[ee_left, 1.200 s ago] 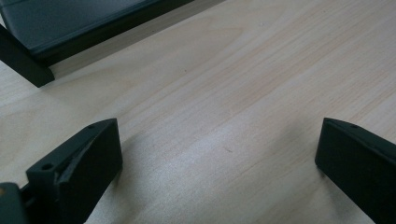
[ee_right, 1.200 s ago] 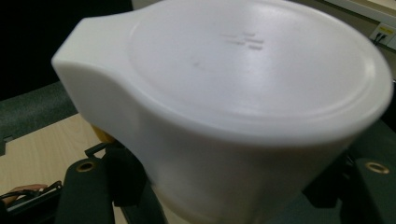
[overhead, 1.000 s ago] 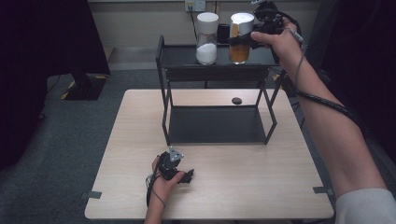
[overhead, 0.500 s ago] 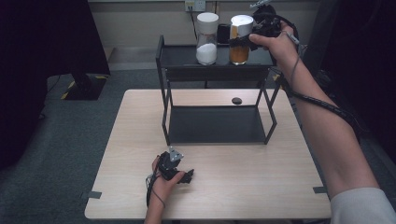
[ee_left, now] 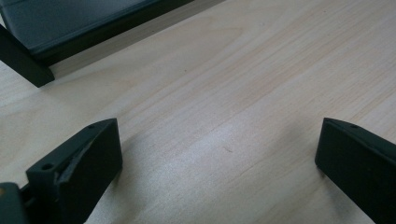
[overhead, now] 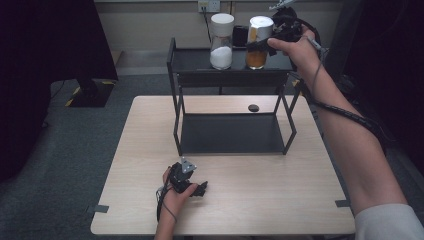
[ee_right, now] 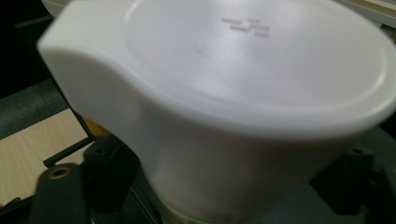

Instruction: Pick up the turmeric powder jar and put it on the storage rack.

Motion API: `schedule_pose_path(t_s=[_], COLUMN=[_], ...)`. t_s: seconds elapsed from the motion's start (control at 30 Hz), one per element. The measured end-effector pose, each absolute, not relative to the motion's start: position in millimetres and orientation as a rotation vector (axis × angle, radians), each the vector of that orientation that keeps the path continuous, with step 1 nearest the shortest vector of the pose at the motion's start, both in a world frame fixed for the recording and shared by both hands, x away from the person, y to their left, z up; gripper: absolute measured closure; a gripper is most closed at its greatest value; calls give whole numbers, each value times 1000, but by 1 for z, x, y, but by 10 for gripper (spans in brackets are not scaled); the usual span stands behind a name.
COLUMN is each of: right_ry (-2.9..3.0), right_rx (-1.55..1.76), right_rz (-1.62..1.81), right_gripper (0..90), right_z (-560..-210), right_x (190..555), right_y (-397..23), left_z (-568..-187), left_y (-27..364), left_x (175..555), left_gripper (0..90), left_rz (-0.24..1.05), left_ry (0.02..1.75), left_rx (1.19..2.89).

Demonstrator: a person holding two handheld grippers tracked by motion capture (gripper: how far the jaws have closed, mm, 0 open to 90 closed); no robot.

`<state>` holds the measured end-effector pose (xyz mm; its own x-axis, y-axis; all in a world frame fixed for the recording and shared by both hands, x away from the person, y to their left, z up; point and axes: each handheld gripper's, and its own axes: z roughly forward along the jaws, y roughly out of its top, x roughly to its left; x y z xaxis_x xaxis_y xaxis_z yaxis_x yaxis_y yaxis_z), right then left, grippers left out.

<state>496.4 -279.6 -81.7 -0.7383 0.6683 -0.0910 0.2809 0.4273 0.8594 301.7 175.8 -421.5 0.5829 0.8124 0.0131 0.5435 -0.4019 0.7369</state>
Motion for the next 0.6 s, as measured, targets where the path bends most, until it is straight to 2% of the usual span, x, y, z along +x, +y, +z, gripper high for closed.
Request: schedule_pose_path(t_s=[0.07,0.2,0.6], right_ry=[2251,2235,2227], right_rx=[819,823,821], right_rz=[1236,1238,1264], right_gripper=[97,51,16], right_z=[-84,-87,-96], right_x=[494,490,478], right_y=[-278,-278,-287], left_z=[-421,-422,-421], left_y=[176,176,176], left_x=[302,302,302], left_gripper=[0,0,0], left_rz=[489,489,489], left_ry=[1074,1074,1074], left_rx=[2107,2107,2107])
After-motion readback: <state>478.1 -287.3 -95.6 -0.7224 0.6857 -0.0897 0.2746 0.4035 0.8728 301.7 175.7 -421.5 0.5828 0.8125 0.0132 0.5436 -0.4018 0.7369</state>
